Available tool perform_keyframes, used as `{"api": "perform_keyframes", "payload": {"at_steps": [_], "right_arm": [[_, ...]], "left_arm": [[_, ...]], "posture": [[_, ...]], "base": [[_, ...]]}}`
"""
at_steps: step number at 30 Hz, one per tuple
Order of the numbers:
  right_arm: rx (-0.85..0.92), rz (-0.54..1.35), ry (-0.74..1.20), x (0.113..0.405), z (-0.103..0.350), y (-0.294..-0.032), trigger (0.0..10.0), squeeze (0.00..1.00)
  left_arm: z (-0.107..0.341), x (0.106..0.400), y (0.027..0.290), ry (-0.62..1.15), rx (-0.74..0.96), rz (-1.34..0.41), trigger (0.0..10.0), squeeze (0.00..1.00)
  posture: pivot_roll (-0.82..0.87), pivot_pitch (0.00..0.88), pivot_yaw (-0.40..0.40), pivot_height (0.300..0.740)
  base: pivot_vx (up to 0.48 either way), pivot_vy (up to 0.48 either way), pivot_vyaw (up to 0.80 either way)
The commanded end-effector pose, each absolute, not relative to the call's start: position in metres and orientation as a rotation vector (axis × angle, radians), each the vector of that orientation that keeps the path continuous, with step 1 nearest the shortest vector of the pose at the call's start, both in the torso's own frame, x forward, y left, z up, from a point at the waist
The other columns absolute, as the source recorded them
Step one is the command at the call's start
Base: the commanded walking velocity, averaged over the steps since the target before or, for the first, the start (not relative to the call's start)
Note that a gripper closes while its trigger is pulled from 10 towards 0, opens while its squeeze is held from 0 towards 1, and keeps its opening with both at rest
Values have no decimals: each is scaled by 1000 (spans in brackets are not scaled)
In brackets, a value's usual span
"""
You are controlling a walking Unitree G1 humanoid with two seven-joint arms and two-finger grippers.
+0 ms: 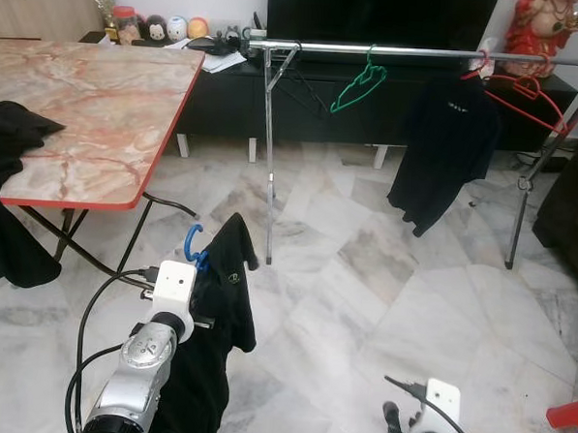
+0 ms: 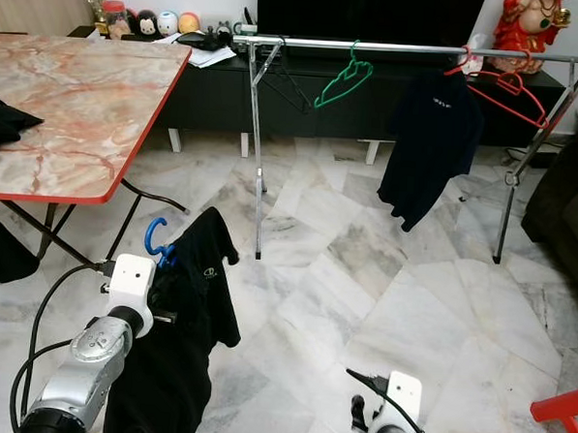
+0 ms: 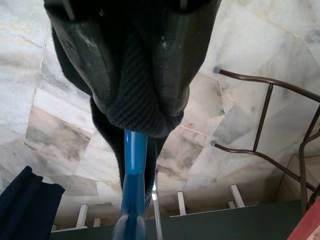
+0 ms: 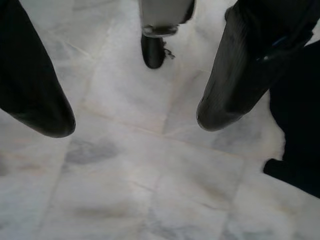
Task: Hang hanger
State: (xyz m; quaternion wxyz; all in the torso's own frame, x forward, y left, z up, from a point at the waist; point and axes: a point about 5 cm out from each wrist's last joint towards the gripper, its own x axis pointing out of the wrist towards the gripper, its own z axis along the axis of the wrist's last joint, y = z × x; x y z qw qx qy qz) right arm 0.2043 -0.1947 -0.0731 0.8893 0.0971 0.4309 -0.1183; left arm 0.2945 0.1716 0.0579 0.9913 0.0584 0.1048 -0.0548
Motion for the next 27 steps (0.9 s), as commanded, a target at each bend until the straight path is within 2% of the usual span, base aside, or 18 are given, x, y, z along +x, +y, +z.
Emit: {"api": "perform_keyframes", "payload": {"at_steps": [1, 9, 12, 21, 27], "right_arm": [[191, -239, 913, 205, -74, -190, 10000, 0], [163, -194, 893, 228, -63, -170, 10000, 0], [152, -217, 914, 208, -72, -191, 10000, 0], [128, -184, 911, 211, -70, -194, 10000, 0], [127, -181, 910, 211, -70, -194, 10000, 0]], "left_arm": [[70, 302, 170, 156, 134, -112, 10000, 0], [70, 301, 176, 151, 131, -70, 10000, 0], [67, 295, 192, 159, 146, -14, 10000, 0], [64, 285, 228, 175, 123, 165, 10000, 0], [64, 284, 230, 175, 124, 175, 10000, 0]], "posture": [[-13, 0, -12, 740], [-23, 0, -21, 740], [-13, 0, -33, 740], [-28, 0, -48, 740], [-50, 0, -37, 740]], "base": [[0, -266, 0], [0, -318, 0], [0, -342, 0], [0, -343, 0], [0, -363, 0]]}}
